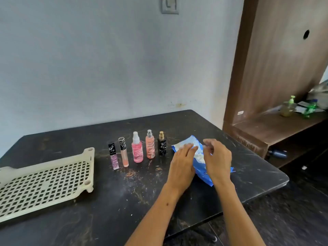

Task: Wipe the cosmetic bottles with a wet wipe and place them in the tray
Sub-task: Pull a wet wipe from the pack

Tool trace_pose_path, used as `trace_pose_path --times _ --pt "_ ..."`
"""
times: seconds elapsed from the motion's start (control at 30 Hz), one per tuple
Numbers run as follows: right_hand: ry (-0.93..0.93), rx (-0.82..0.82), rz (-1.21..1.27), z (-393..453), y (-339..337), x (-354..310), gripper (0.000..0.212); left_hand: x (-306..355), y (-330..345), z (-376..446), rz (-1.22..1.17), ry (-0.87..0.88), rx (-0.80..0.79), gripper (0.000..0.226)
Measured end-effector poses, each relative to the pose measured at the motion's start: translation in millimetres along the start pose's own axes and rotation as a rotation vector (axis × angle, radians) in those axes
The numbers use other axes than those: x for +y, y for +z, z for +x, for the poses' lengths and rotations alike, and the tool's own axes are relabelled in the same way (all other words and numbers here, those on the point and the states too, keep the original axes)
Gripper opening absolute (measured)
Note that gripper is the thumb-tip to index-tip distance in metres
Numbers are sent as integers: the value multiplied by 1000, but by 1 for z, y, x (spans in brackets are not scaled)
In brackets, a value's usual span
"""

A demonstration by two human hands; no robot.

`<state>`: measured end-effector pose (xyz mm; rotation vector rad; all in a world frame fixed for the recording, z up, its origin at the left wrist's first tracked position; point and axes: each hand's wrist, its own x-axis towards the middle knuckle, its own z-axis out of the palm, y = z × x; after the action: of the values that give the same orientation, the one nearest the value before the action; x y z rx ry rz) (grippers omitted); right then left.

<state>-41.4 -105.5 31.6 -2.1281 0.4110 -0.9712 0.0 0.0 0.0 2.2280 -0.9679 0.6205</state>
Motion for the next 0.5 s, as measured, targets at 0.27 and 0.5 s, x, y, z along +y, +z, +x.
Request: trace_pose_path --times 0.27,0.5 --pt "175 -301 -318 1 1 18 32 -3 10 -11 118 50 -8 47" --pt "204 -360 -371 4 2 18 20 -4 15 -11 193 51 -8 47"
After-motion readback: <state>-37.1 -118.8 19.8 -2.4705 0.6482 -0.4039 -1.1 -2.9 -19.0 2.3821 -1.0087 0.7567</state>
